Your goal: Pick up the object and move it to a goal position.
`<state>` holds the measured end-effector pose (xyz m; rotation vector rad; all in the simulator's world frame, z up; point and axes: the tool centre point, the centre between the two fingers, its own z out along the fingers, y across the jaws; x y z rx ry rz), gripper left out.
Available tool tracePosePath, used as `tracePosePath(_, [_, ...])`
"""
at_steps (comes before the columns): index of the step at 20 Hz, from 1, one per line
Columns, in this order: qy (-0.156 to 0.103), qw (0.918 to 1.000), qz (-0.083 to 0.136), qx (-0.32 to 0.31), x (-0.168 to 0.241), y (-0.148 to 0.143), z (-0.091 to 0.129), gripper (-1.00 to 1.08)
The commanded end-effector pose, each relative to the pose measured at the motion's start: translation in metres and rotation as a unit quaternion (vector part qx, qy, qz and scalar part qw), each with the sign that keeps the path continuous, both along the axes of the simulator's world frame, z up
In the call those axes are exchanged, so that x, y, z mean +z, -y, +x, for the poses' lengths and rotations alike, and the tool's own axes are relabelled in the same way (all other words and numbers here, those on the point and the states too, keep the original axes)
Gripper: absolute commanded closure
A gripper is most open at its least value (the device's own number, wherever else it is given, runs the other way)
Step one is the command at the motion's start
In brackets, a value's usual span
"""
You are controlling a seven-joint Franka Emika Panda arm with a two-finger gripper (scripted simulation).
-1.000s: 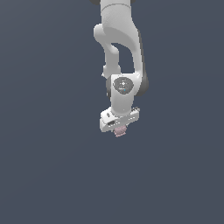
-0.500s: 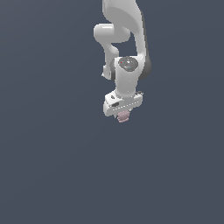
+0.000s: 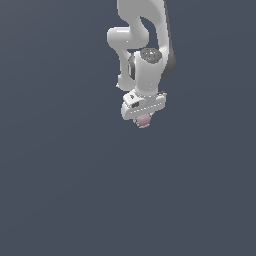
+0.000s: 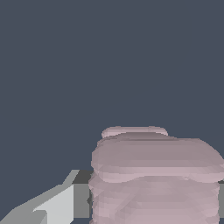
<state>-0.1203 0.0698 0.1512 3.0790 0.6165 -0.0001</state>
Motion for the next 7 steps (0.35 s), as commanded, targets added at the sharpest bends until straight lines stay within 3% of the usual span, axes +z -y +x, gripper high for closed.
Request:
tracePosePath(1, [0.0,1.0,0.0,0.0,0.0048,-0.002,-0.007,1.08])
tracePosePath(7, [0.0,1.0,0.0,0.0,0.0094,-0.004,-0.013,1.08])
